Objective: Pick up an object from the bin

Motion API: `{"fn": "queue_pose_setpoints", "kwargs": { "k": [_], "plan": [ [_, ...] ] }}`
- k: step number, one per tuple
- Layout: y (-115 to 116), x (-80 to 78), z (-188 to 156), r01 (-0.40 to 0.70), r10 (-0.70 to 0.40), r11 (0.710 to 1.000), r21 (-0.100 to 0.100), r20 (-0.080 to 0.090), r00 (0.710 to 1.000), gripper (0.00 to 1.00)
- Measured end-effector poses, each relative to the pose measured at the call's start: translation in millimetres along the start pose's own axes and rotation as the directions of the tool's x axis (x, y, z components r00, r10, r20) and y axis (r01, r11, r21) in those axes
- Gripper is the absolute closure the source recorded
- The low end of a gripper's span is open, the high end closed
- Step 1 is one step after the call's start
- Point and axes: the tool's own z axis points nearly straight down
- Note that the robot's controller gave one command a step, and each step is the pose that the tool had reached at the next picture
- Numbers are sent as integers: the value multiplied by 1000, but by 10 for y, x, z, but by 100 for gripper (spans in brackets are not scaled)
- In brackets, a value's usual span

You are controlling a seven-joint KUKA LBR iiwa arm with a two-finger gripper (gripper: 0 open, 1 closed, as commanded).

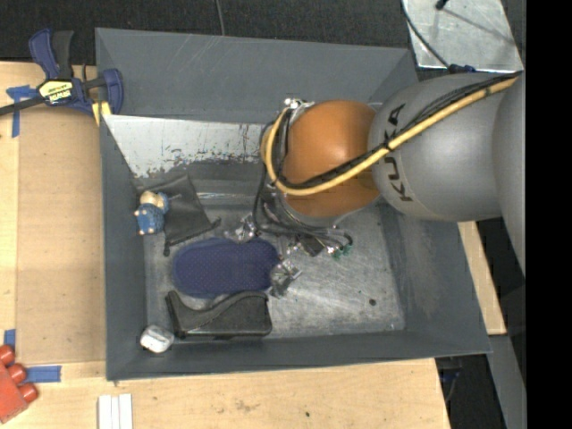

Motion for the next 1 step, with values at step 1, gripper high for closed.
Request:
{"fn": "queue_pose_setpoints", "kwargs": {
  "k": [1],
  "plan": [
    [-549, 800, 430, 182, -182, 983, 16, 6, 983, 0]
  ]
}}
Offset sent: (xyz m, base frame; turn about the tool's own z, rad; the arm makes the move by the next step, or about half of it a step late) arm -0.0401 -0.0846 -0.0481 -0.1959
